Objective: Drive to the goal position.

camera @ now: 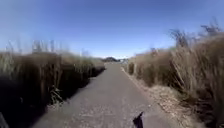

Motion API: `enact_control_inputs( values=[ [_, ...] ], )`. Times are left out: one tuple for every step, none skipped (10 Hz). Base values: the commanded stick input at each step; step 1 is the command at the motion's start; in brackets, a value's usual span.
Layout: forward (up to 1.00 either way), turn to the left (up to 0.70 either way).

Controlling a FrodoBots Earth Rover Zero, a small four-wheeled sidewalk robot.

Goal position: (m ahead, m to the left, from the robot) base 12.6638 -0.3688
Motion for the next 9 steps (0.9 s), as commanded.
enact_control_inputs(
  values=[
    [0.70,0.00],
    [0.70,0.00],
    [0.70,0.00],
    [0.70,0.00],
    [0.70,0.00],
    [0.70,0.00],
    [0.70,0.00],
    [0.70,0.00],
    [0.70,0.00]
  ],
)
